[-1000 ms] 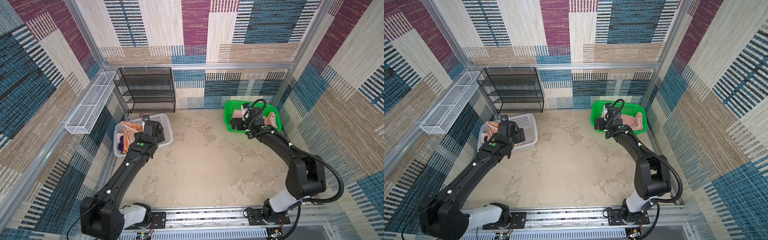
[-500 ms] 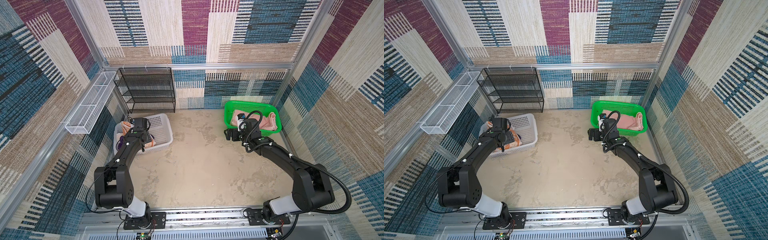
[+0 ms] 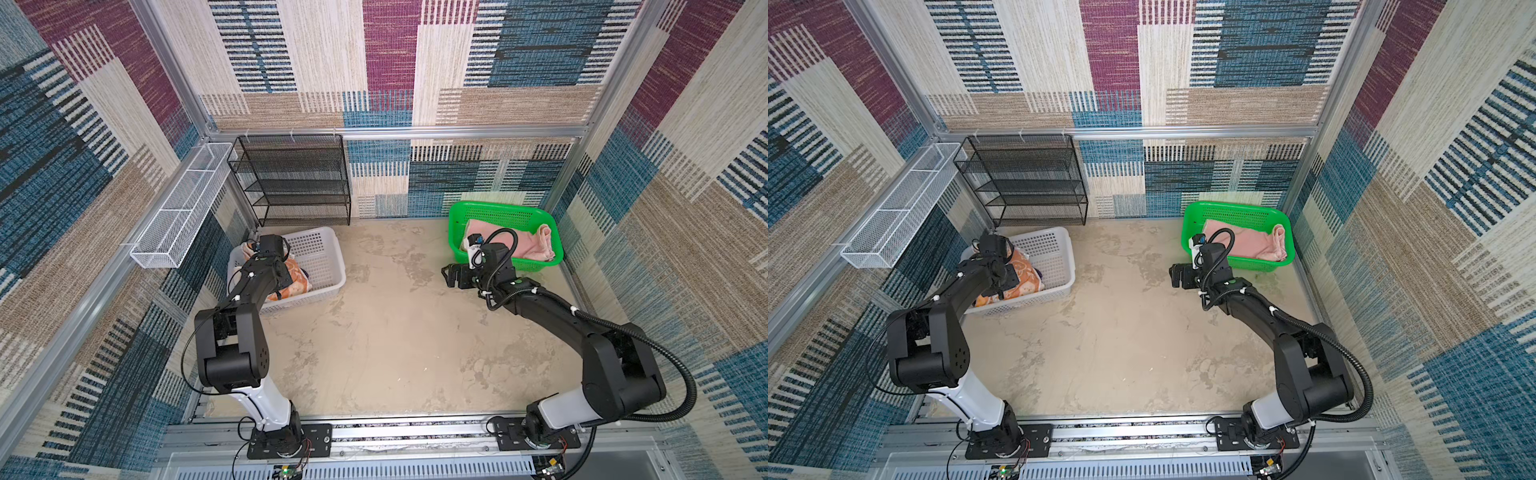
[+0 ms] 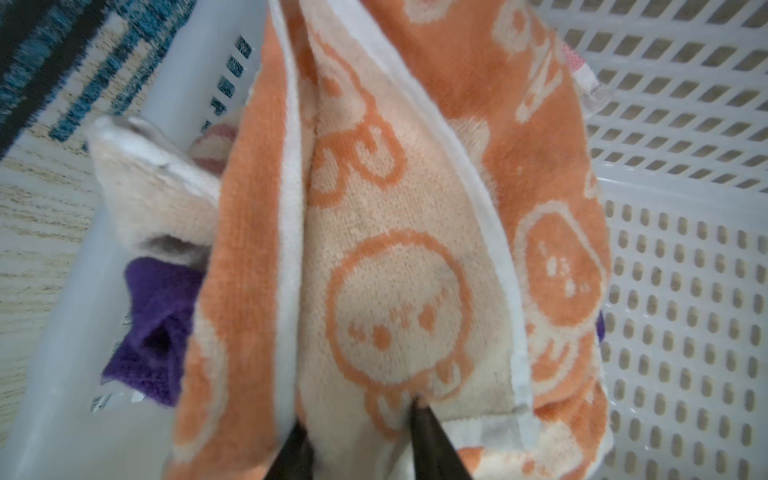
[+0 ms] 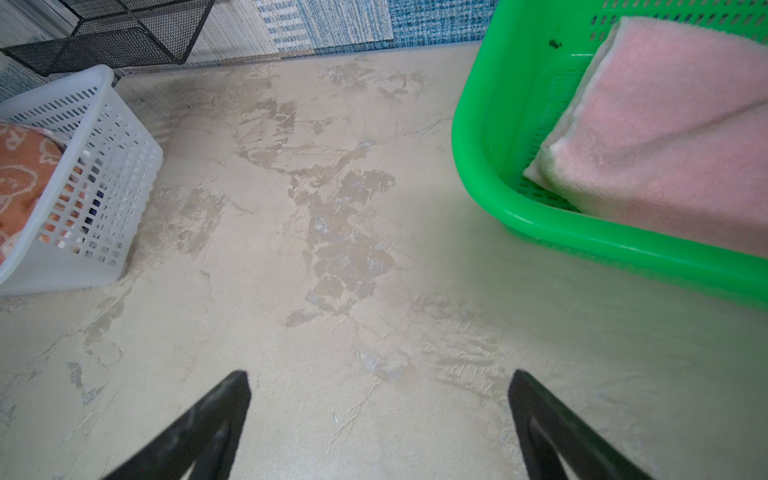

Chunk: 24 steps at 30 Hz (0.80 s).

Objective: Fold and stack the towels
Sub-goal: 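Grasp the orange towel in the white basket with the left gripper while the right withdraws, then pull the orange bunny towel from the white basket onto the table with the left gripper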

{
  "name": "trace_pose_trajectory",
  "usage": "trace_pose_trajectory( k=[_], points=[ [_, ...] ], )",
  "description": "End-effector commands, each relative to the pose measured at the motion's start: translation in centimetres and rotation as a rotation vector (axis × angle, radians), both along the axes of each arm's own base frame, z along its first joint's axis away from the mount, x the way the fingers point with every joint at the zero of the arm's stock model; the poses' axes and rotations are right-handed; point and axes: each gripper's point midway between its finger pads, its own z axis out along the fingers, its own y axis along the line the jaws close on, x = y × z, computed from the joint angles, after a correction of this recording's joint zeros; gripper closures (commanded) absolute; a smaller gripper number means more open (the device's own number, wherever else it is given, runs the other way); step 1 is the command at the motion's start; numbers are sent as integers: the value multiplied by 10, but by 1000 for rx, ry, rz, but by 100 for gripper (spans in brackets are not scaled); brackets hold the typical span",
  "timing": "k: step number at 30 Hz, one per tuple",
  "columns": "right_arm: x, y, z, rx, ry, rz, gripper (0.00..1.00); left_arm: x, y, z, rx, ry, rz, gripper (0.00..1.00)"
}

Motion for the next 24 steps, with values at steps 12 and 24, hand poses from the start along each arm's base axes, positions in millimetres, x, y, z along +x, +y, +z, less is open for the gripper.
trace_pose_trajectory(
  k=[12,24],
  points=[
    [3,6,2,30,-28,7,1,24,-65,62,-213,-234,-236,100],
    [2,4,2,32,-46,0,1,15,-161,192,-345,-579,-576,100]
  ],
)
